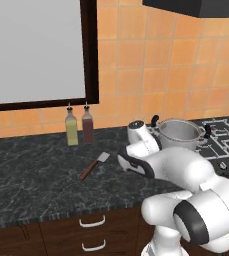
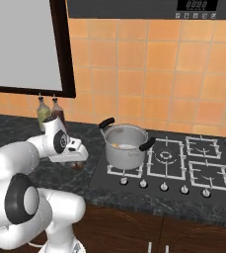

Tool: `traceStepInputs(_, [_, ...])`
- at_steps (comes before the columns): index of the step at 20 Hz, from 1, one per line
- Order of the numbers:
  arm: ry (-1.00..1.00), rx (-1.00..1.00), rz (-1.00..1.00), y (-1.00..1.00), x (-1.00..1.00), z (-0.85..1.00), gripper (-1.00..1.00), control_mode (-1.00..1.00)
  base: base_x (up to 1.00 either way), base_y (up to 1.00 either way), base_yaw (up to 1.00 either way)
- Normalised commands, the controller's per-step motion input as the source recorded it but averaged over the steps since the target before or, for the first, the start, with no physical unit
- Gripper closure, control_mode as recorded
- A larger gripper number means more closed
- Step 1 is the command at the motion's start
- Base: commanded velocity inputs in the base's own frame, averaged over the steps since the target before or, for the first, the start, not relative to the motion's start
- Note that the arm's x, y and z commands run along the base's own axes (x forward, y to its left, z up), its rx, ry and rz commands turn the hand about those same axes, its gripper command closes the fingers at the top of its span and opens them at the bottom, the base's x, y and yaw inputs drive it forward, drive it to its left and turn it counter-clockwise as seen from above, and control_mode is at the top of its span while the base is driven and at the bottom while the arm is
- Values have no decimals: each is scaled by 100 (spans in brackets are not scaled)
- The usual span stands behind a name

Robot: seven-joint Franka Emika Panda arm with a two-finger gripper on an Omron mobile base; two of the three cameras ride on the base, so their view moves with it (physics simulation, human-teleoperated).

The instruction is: Put the mushroom and squash in the pot. Retrieve the spatula and lightly stir the vegetables in the pot.

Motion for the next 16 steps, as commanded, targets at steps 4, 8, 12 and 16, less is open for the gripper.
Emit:
traceStepInputs(4, [2,0,0,-1,10,-30,-100,-100,0,0,0])
traceStepInputs(8, [0,0,0,-4,21,-24,-100,-100,0,0,0])
traceStepInputs(12, [0,0,0,0,33,-26,-100,-100,0,0,0])
traceStepInputs(16, [0,0,0,0,36,-20,-100,-100,0,0,0])
